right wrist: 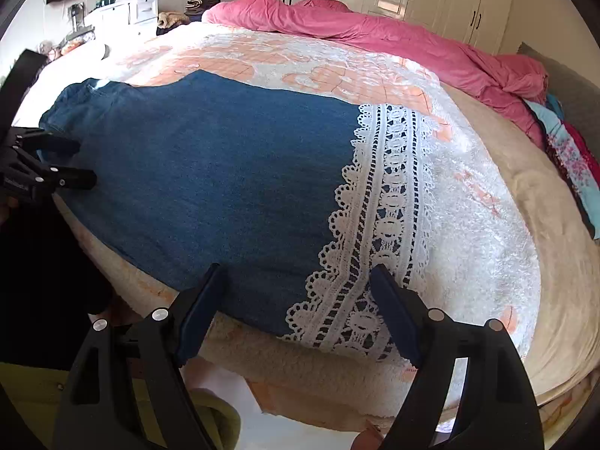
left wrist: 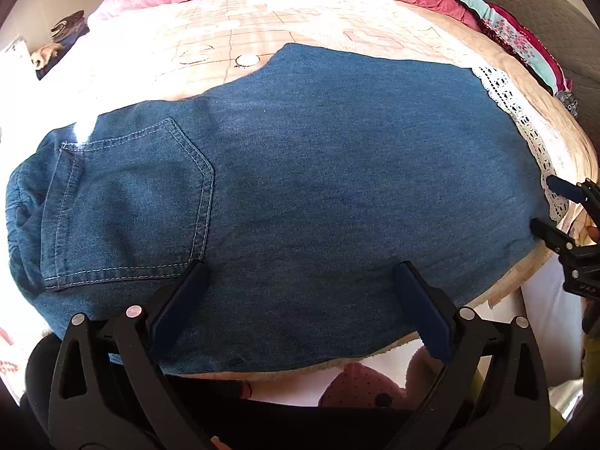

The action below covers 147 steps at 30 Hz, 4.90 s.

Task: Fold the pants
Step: 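Spread the pants flat with both grippers and open them, then grasp the lace-trimmed leg end with the right gripper, then lift the lace leg end with the right gripper and fold it over the pocket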

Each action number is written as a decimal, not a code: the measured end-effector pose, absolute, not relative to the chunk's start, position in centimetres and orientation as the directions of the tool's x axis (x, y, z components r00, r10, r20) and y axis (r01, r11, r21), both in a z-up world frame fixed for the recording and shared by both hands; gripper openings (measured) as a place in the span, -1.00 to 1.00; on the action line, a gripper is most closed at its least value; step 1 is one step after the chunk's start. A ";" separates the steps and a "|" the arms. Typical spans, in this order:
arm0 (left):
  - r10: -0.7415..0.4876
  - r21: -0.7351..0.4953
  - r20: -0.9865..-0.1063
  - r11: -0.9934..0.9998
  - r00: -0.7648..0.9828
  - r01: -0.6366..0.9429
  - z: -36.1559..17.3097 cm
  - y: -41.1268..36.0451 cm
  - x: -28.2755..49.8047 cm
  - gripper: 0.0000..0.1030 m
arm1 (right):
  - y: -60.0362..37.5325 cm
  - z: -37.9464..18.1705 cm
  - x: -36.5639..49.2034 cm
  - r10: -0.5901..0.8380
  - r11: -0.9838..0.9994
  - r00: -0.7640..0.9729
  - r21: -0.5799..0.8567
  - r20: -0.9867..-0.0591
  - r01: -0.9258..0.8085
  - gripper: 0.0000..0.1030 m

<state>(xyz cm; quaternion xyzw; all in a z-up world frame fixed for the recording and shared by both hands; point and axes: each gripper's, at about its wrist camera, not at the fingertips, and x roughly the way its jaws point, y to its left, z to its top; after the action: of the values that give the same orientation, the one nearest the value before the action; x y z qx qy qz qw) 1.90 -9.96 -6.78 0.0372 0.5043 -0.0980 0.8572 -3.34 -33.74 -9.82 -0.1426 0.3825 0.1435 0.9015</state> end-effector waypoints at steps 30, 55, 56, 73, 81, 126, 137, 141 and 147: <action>-0.230 -0.059 -0.790 0.951 0.569 0.302 -1.2 -13.4 0.4 0.81 | -40.5 -5.1 -4.9 0.205 0.972 0.703 0.059 -0.681 -0.226 0.76; -0.345 -0.037 -0.812 0.835 0.470 0.549 -1.6 -27.9 14.9 0.81 | -41.4 -8.6 -2.8 0.407 0.913 0.567 0.318 -0.716 -0.254 0.52; -0.354 -0.040 -0.814 0.824 0.459 0.565 -1.9 -28.3 15.5 0.81 | -41.3 -8.6 -2.8 0.397 0.918 0.572 0.304 -0.718 -0.255 0.40; -0.511 -0.215 -0.818 0.697 0.264 0.684 -5.9 -30.4 19.8 0.23 | -40.9 -8.7 -2.9 0.374 0.927 0.584 0.268 -0.720 -0.264 -0.12; -0.555 -0.230 -0.792 0.655 0.252 0.720 -6.0 -31.2 20.4 0.45 | -40.6 -8.0 -3.3 0.402 0.916 0.601 0.292 -0.691 -0.277 -0.27; -0.635 -0.662 -0.590 0.734 0.499 0.151 -4.3 0.5 14.4 0.09 | -15.6 -7.1 -3.4 0.457 0.676 0.572 -0.153 -0.681 -0.721 -0.44; -0.648 -0.659 -0.611 0.735 0.455 0.161 -5.3 -2.1 14.5 -0.07 | -16.0 -8.6 -5.3 0.403 0.706 0.623 -0.206 -0.670 -0.678 0.03; -0.647 -0.673 -0.616 0.729 0.448 0.128 -6.4 -2.1 15.2 -0.76 | -15.4 -8.4 -3.9 0.467 0.686 0.542 -0.101 -0.699 -0.721 -0.71; -0.584 -0.621 -0.611 0.772 0.535 0.134 -4.2 0.3 13.3 -0.79 | -14.0 -7.2 -4.4 0.520 0.623 0.531 -0.128 -0.669 -0.771 -0.74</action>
<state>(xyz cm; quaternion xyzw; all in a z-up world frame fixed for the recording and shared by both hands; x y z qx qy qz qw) 13.29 0.27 -4.16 -0.2605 0.4320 -0.2146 0.8363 -4.43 -14.01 -7.15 -0.2096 0.3000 0.3800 0.8495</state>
